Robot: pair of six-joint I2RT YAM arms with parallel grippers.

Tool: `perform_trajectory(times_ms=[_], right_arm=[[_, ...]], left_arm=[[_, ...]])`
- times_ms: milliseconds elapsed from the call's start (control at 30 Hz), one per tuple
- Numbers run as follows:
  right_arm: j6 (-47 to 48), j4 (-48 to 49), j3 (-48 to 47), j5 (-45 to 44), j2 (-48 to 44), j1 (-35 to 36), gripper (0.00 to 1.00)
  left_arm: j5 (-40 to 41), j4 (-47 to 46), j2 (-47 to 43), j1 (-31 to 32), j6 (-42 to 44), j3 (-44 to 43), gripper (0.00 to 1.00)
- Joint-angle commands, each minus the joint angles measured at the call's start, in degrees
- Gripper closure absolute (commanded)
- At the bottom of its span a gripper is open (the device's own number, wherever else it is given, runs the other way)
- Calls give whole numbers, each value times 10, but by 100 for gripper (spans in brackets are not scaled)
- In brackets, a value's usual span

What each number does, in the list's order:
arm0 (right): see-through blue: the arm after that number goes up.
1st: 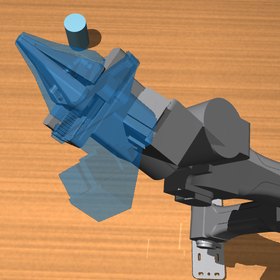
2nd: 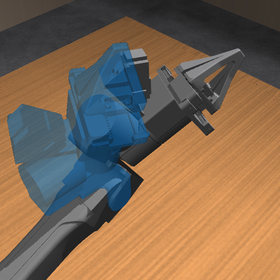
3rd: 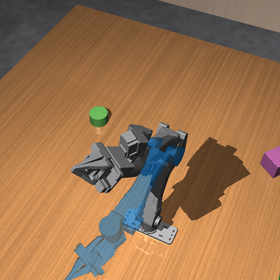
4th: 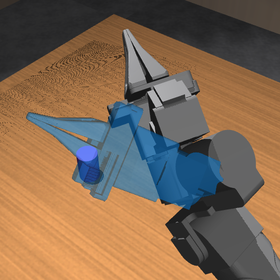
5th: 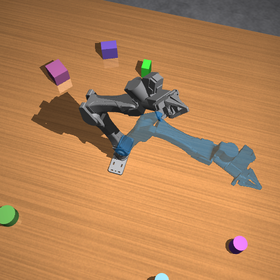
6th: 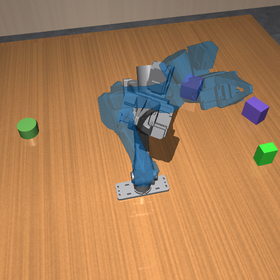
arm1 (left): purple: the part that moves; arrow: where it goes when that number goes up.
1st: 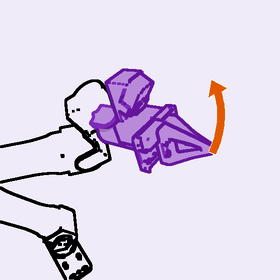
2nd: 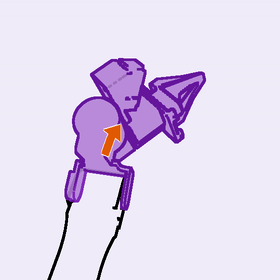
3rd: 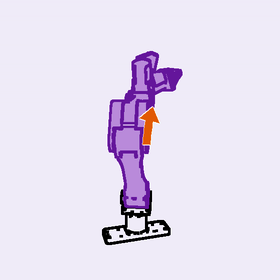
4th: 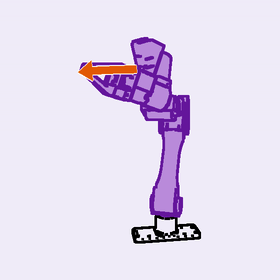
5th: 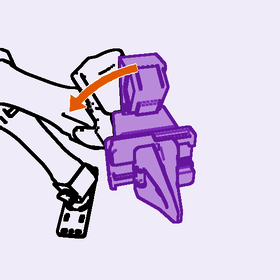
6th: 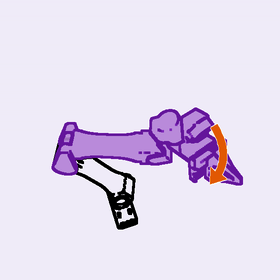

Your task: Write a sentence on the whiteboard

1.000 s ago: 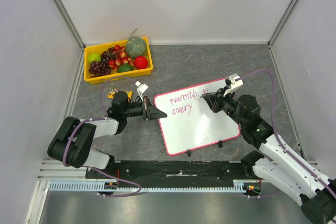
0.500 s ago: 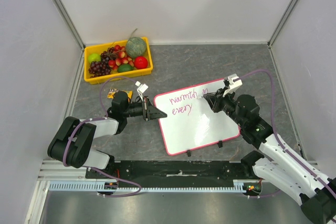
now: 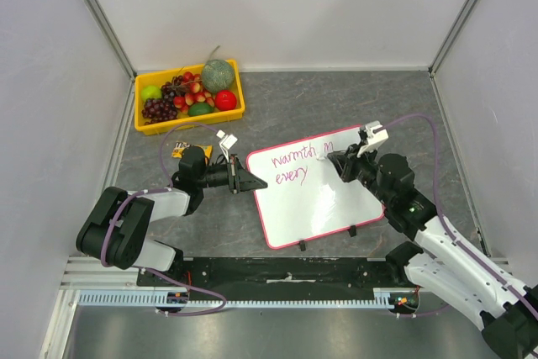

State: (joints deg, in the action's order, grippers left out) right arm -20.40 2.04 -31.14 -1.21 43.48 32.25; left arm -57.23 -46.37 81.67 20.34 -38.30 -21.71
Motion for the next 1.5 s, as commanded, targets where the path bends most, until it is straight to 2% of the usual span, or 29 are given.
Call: perform_trajectory(times_ms=[0, 633, 1467], right_arm=[[1, -20, 19, -11, -15, -3, 100], [-18, -87, 49, 10, -67, -2, 100], [-1, -30, -3, -28, -22, -2, 100]], left_arm=[[14, 26, 16, 9, 126, 11, 98], [15, 25, 17, 9, 126, 10, 98], [14, 25, 17, 10, 126, 10, 98]])
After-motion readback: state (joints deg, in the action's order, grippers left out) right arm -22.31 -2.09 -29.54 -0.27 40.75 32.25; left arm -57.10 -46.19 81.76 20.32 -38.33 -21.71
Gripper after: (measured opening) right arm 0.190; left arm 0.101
